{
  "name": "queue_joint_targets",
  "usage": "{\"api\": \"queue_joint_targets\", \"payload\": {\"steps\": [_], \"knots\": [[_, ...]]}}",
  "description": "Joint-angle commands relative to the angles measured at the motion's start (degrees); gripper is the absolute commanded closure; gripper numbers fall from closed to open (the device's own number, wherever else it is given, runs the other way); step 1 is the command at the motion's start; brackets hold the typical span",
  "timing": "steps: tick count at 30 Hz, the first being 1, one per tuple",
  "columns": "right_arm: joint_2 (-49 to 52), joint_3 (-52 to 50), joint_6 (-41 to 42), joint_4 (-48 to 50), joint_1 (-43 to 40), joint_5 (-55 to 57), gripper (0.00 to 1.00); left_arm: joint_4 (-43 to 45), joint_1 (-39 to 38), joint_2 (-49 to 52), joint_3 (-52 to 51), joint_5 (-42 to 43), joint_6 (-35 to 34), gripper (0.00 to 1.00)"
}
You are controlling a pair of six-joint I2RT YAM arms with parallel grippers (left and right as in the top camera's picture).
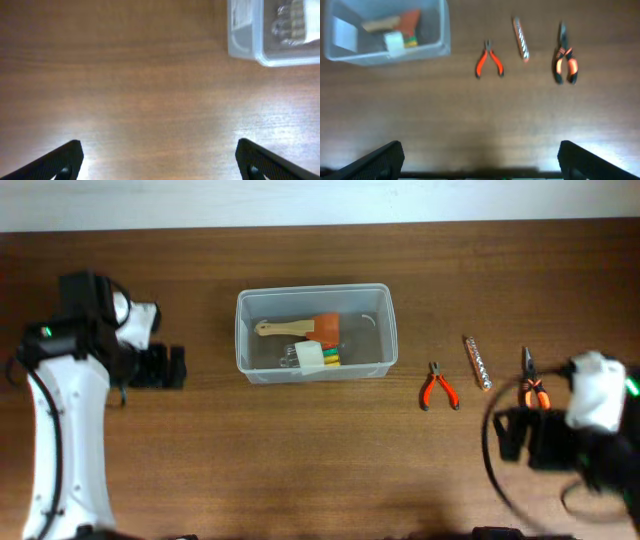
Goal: Pack container
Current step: 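Move the right gripper over the red-handled pliers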
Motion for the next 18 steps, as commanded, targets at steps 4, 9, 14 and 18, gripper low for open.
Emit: {"api": "queue_joint_targets", "payload": {"steps": [4, 9, 14, 18], "knots": [[13.4, -7.0, -1.4, 8.6, 0.1, -0.6, 0.01, 6.1, 0.1, -12.0, -13.8, 1.2, -2.5, 0.01], [23.2, -11.7, -4.4, 14.7, 3.0, -0.8, 0.01, 7.4, 0.1, -15.3, -15.8, 1.2, -2.8, 0.01], [29.9, -19.0, -4.6, 23.4, 6.9, -0.8, 0.01, 7.5, 0.1, -15.4, -15.8, 1.2, -2.8, 0.01], [33.5, -25.2, -0.8, 31.6, 9.5, -0.7, 0.01, 7.5, 0.1, -15.4, -15.8, 1.2, -2.8, 0.01]]}}
